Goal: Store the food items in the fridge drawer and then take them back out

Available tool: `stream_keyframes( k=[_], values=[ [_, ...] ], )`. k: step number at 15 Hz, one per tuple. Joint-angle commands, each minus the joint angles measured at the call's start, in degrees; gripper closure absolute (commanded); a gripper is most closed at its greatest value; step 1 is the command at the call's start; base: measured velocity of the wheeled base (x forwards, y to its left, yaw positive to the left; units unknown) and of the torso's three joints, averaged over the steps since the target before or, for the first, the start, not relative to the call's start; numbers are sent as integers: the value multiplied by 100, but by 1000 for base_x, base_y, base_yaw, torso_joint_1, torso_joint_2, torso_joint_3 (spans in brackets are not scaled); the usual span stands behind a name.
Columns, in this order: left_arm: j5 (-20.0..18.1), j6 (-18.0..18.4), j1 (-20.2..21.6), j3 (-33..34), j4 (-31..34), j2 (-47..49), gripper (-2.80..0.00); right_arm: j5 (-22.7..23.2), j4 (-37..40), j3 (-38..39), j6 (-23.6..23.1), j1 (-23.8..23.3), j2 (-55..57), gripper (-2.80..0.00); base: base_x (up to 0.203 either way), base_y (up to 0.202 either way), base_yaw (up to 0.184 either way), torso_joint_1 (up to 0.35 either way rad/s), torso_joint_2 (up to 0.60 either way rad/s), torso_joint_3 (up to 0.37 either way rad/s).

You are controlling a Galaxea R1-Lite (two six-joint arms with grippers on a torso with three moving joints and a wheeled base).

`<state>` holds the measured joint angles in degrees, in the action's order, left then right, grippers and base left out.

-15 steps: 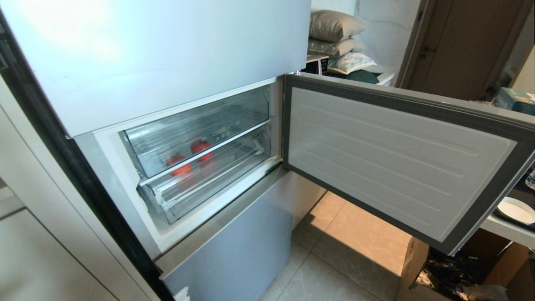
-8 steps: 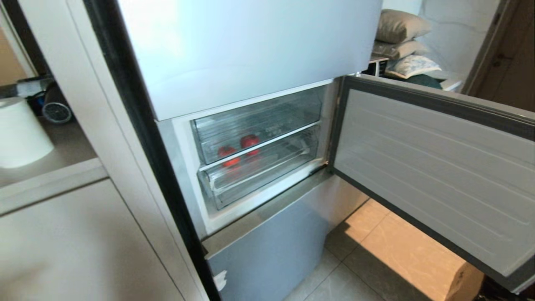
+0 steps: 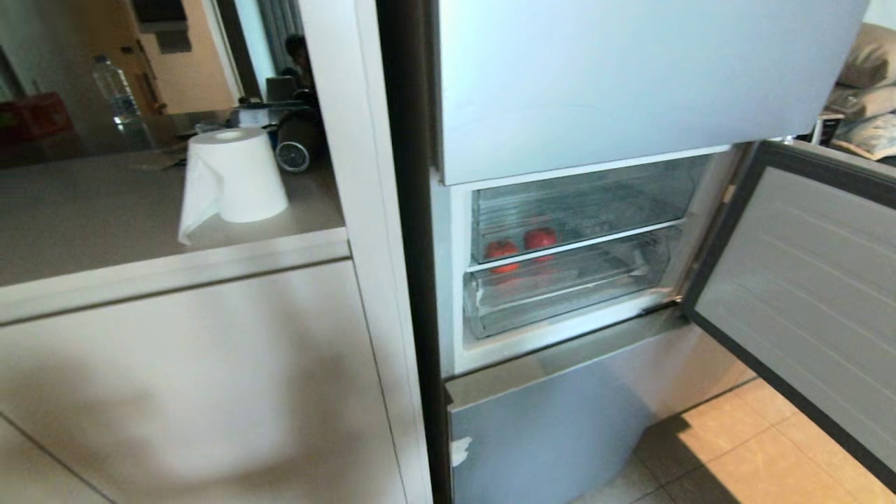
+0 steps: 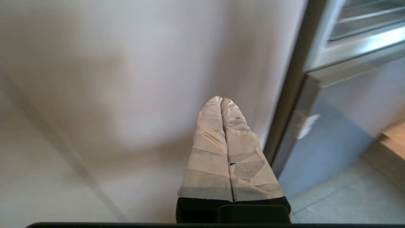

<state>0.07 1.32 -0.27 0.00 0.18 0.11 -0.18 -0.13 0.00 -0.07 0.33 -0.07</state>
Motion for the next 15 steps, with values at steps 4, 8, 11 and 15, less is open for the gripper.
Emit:
stream_keyframes(
  k=[4, 8, 11, 15],
  values=[
    [1, 0, 0, 0, -1, 7, 0, 1, -4, 0, -10, 2, 7, 0, 3, -7, 177, -1, 2, 3],
    [1, 0, 0, 0, -1, 7, 0, 1, -4, 0, -10, 2, 7, 0, 0, -7, 167, 1, 4, 2],
    [1, 0, 0, 0, -1, 7, 0, 9, -4, 0, -37, 2, 7, 0, 1, -3, 57, 3, 0, 2],
    [1, 0, 0, 0, -1, 7, 0, 9, -4, 0, -10, 2, 7, 0, 0, 0, 0, 0, 0, 0]
  ],
)
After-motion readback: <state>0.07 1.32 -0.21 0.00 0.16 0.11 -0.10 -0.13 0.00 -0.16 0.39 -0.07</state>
